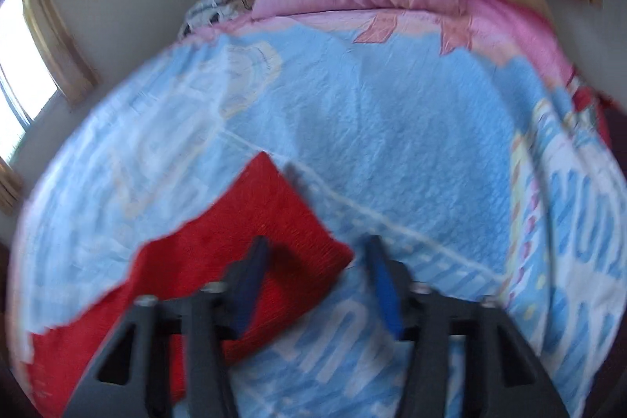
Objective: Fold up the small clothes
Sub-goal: 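Move the right tool to the sweater sleeve cuff and grasp it, then carry the sleeve with the right tool across the sweater body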
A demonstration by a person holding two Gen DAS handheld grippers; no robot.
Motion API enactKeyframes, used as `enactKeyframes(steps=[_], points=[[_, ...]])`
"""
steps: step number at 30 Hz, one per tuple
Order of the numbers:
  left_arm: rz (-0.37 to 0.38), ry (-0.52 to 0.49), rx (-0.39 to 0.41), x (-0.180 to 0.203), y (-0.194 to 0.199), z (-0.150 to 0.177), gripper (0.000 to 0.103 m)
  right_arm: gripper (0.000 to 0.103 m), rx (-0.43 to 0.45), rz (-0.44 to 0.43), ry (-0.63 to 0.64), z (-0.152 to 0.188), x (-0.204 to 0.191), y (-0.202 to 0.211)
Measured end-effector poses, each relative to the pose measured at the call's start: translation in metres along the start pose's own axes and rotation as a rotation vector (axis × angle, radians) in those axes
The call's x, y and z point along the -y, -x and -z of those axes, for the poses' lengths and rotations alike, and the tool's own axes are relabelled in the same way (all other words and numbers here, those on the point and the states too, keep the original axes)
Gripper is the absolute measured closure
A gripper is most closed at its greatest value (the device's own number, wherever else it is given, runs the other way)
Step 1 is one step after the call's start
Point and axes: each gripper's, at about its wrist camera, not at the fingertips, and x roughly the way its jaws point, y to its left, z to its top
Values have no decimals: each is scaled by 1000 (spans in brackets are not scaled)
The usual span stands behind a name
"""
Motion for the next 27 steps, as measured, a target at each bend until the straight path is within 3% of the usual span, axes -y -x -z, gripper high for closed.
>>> enactKeyframes(steps=[3,6,10,18,23,27], points=[[7,3,2,-1,-1,0,0,91,3,-4,71,-1,-5,2],[15,7,6,-2,0,0,0,94,-8,-25,80,-3,-4,10],[24,10,10,-3,-1,0,0,94,37,-127,76,-4,-17,45],[67,27,10,-11,3,-1,0,94,105,-423,206,14,-125,142],[118,69,11,-32,19,-5,0,94,32,-617,293,59,-205,183],[58,81,85,-67,40,-4,0,94,-40,-749,384,111,-275,203]])
